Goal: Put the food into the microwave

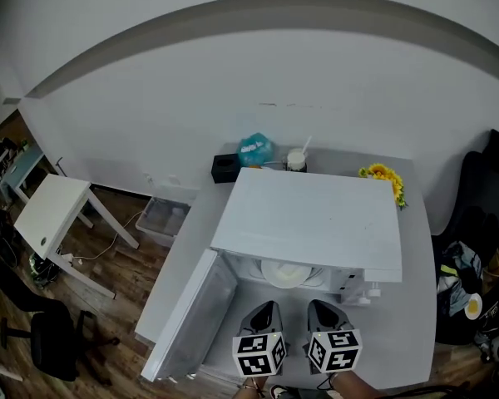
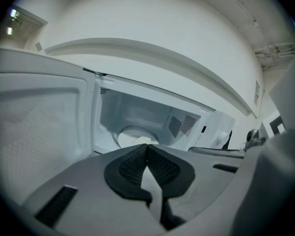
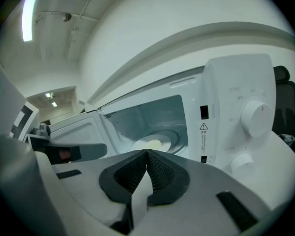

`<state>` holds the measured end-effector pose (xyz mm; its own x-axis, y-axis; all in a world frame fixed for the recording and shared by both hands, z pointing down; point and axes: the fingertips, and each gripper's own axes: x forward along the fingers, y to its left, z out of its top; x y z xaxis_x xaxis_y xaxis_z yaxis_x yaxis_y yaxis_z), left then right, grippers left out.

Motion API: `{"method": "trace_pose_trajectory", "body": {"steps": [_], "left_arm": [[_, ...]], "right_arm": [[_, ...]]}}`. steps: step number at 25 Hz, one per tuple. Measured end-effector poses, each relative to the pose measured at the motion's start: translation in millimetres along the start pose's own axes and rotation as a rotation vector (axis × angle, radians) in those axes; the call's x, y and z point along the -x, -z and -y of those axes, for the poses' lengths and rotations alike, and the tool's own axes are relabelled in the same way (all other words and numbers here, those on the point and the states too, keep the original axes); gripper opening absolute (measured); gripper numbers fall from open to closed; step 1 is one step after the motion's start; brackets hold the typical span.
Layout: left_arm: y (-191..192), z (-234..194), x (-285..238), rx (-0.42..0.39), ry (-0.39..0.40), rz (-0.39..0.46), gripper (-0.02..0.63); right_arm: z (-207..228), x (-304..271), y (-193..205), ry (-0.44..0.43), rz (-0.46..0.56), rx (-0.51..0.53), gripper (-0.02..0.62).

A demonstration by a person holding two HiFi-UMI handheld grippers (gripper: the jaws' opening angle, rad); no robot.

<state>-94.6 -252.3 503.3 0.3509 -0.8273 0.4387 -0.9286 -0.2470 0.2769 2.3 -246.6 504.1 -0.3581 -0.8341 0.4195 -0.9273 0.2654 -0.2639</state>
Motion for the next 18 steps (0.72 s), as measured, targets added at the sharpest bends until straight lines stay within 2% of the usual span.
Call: {"method": "trace_pose_trajectory", "body": {"steps": [3, 9, 18], "left_arm": [[-3.1, 12.7, 16.8, -0.003, 0.001, 0.01, 0.003], [-8.5, 24.6, 46.4, -0.009, -0.017, 0.033, 0.003], [-16.5, 33.8, 64.3, -0.009, -0.035, 0.071, 0.003]], "right_arm": [[-8.7, 16.6, -1.7, -0.029, -0.004, 0.039, 0.017], [-25.9, 40.0, -8.7, -0.087, -0.005, 0.039, 0.017], [-36.1, 55.1, -8.8, -0.122, -0.003, 0.099, 0.017]]}}
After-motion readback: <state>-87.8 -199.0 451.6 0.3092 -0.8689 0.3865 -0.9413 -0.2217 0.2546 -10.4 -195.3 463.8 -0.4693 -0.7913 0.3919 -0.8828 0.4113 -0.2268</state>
